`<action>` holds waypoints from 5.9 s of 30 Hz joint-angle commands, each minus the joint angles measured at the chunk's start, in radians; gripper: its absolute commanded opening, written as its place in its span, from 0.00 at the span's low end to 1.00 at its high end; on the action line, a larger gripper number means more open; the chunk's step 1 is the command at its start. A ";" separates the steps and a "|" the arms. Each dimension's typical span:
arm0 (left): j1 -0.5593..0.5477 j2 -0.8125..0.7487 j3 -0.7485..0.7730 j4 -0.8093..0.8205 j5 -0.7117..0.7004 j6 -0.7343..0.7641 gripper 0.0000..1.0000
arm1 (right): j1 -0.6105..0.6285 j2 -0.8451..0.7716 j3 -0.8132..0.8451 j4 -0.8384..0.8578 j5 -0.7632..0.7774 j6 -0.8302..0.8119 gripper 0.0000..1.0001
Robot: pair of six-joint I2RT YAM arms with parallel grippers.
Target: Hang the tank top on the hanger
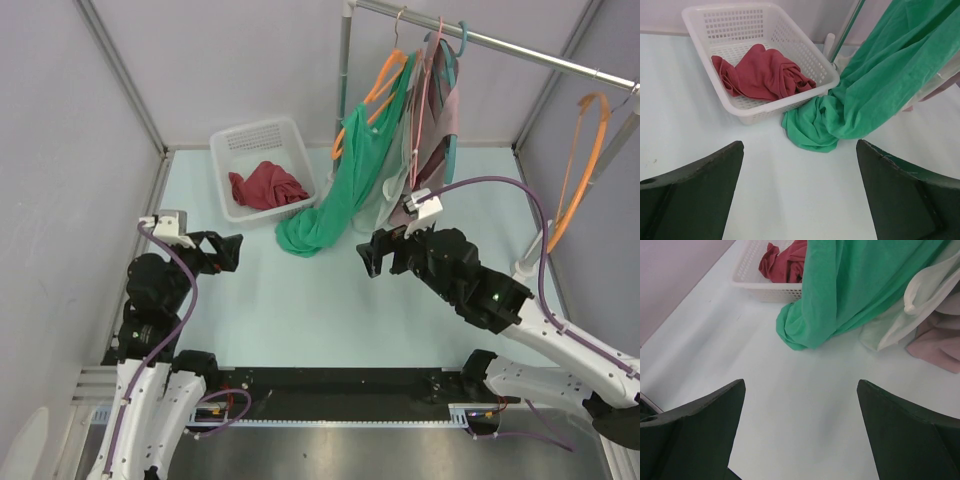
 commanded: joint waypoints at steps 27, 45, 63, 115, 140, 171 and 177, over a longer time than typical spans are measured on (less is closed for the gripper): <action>-0.104 0.338 0.129 0.012 -0.240 0.009 0.97 | -0.008 -0.080 -0.114 0.029 -0.037 0.022 1.00; -0.207 1.361 0.841 0.022 -0.409 0.069 0.99 | -0.005 -0.229 -0.246 -0.060 -0.132 0.169 1.00; -0.132 1.440 0.966 0.083 -0.136 0.009 0.00 | 0.002 -0.326 -0.276 -0.212 -0.066 0.243 1.00; -0.592 0.465 0.550 -0.376 -0.292 0.173 0.53 | -0.002 -0.303 -0.370 -0.136 -0.049 0.230 1.00; -0.268 0.445 0.328 -0.049 -0.179 0.135 0.99 | 0.151 -0.172 -0.384 -0.074 -0.060 0.237 0.99; -0.198 0.368 0.208 -0.008 -0.112 0.143 0.99 | 0.366 0.061 0.328 -0.198 0.276 -0.047 0.99; -0.198 0.363 0.206 -0.006 -0.107 0.141 1.00 | 0.306 0.171 0.662 -0.397 0.557 -0.142 0.99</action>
